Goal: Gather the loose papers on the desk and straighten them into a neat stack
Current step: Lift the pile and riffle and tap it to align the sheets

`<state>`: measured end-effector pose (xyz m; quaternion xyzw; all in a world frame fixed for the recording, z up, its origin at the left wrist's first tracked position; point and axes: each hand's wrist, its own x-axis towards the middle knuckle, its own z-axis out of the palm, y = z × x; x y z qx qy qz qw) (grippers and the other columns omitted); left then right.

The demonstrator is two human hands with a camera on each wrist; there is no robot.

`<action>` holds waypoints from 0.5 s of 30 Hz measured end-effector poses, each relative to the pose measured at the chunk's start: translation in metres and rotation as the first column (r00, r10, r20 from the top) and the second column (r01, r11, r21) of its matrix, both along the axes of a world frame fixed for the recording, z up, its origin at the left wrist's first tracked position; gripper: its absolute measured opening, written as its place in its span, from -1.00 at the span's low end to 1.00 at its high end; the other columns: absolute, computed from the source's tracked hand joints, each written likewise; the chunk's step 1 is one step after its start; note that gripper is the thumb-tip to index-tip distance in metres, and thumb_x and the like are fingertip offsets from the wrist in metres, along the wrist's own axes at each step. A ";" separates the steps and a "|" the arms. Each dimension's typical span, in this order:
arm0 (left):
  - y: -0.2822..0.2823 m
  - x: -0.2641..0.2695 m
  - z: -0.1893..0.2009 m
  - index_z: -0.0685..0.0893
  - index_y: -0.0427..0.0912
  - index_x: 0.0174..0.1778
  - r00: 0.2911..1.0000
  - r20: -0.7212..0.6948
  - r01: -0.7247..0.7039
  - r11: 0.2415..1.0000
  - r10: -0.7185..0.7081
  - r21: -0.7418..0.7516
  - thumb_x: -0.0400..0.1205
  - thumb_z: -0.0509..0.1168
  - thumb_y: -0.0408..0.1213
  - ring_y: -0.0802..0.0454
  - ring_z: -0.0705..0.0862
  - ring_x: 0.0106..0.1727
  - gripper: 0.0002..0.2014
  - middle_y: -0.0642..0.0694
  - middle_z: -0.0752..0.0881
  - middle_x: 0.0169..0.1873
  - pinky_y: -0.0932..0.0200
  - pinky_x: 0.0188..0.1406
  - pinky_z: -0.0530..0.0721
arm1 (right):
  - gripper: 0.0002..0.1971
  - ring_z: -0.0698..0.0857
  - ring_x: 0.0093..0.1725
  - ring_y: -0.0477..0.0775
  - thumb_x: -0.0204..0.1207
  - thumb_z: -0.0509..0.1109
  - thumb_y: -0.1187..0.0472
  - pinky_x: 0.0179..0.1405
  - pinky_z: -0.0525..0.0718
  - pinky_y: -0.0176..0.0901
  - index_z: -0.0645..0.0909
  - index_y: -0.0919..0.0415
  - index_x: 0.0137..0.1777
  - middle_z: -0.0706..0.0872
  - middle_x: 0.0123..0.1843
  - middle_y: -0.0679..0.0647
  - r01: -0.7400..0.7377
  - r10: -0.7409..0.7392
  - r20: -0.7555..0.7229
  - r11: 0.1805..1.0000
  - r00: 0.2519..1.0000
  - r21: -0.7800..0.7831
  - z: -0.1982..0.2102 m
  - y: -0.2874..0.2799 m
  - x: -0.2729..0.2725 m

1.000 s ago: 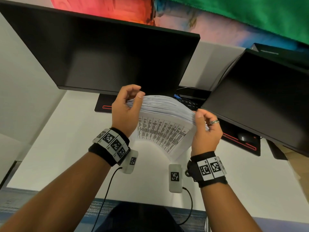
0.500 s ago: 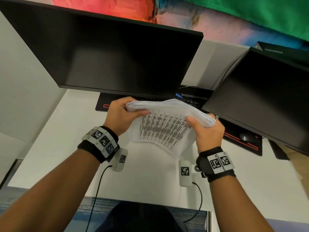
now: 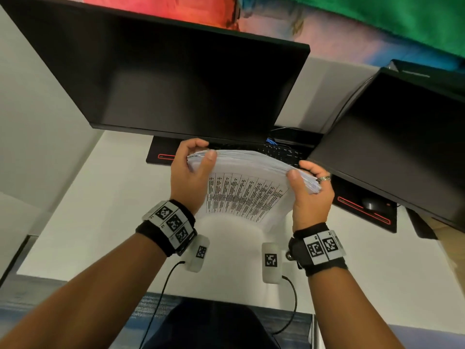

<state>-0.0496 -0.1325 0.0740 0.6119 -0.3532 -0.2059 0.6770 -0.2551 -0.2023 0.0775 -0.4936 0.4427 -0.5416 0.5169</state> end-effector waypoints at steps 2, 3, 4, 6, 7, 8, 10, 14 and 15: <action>0.000 -0.004 0.001 0.59 -0.14 0.13 0.999 0.012 -0.049 0.999 0.050 -0.011 0.59 0.29 -0.08 -0.03 0.69 0.06 -0.73 0.05 0.66 -0.01 -0.02 0.09 0.71 | -0.73 0.80 -0.10 -0.16 0.49 0.52 0.40 -0.10 0.78 -0.20 0.63 0.06 0.08 0.80 -0.17 -0.28 0.004 -0.004 -0.007 1.000 1.000 -0.017 -0.001 0.002 0.002; 0.000 -0.005 0.003 0.60 -0.13 0.13 0.998 0.022 -0.066 0.998 0.066 -0.017 0.62 0.28 -0.11 -0.05 0.69 0.05 -0.76 0.06 0.67 -0.01 -0.09 0.10 0.71 | -0.73 0.80 -0.10 -0.17 0.50 0.51 0.40 -0.11 0.78 -0.22 0.63 0.06 0.08 0.80 -0.17 -0.28 0.011 -0.011 -0.011 1.000 1.000 -0.028 0.000 0.002 0.003; 0.001 -0.005 0.003 0.61 -0.14 0.13 0.996 0.035 -0.084 0.996 0.084 -0.017 0.63 0.27 -0.14 -0.01 0.69 0.03 -0.78 0.09 0.67 -0.03 -0.07 0.09 0.71 | -0.74 0.79 -0.11 -0.18 0.50 0.51 0.39 -0.10 0.77 -0.23 0.63 0.06 0.06 0.80 -0.19 -0.26 0.026 -0.027 -0.010 0.999 1.000 -0.037 0.001 0.002 0.004; 0.000 -0.006 0.006 0.64 -0.21 0.13 0.993 0.050 -0.106 0.994 0.107 -0.021 0.65 0.23 -0.19 0.13 0.67 -0.03 -0.77 0.07 0.69 -0.06 0.11 0.03 0.68 | -0.80 0.77 -0.13 -0.18 0.51 0.49 0.36 -0.04 0.75 -0.16 0.65 0.07 0.04 0.80 -0.22 -0.24 0.077 -0.077 0.005 0.996 0.997 -0.051 0.001 0.002 0.004; -0.001 -0.006 0.007 0.65 -0.24 0.14 0.993 0.047 -0.108 0.994 0.110 -0.027 0.65 0.21 -0.21 0.16 0.67 -0.05 -0.75 0.02 0.71 -0.06 0.18 0.00 0.66 | -0.83 0.76 -0.10 -0.16 0.51 0.47 0.32 -0.01 0.74 -0.10 0.66 0.07 0.03 0.79 -0.22 -0.24 0.100 -0.099 0.015 0.994 0.995 -0.050 0.002 0.001 0.004; -0.001 -0.007 0.009 0.65 -0.27 0.15 0.993 0.041 -0.105 0.994 0.106 -0.033 0.65 0.19 -0.22 0.16 0.67 -0.06 -0.74 -0.03 0.72 -0.05 0.23 -0.01 0.65 | -0.85 0.76 -0.06 -0.12 0.49 0.47 0.27 0.03 0.74 -0.03 0.67 0.05 0.02 0.79 -0.19 -0.23 0.111 -0.110 0.017 0.993 0.994 -0.043 0.002 0.002 0.003; -0.001 -0.008 0.012 0.63 -0.29 0.19 0.996 0.017 -0.087 0.996 0.088 -0.032 0.66 0.16 -0.25 0.16 0.68 -0.06 -0.72 -0.07 0.74 -0.05 0.27 -0.03 0.65 | -0.76 0.77 0.00 -0.04 0.43 0.52 0.21 0.05 0.77 0.02 0.65 0.02 0.07 0.79 -0.12 -0.16 0.071 -0.070 0.011 0.997 0.997 -0.036 0.004 0.004 0.002; 0.004 0.002 0.012 0.46 -0.22 0.38 0.999 -0.024 0.039 0.999 -0.039 -0.005 0.65 0.22 -0.32 0.28 0.71 -0.06 -0.65 0.03 0.71 -0.02 0.37 -0.08 0.66 | -0.28 0.81 0.07 -0.01 0.27 0.64 0.54 0.02 0.79 -0.16 0.44 0.21 0.39 0.79 0.08 0.07 -0.070 0.068 -0.033 0.996 0.997 -0.049 -0.002 0.004 -0.009; 0.007 0.007 0.009 0.39 -0.15 0.43 0.992 -0.044 0.117 0.993 -0.117 0.016 0.61 0.30 -0.35 0.28 0.73 -0.05 -0.55 0.03 0.69 0.03 0.37 -0.10 0.68 | -0.23 0.81 0.09 -0.03 0.22 0.67 0.53 0.03 0.80 -0.16 0.44 0.21 0.41 0.78 0.11 0.08 -0.083 0.080 -0.070 0.996 0.994 -0.027 -0.006 0.003 -0.013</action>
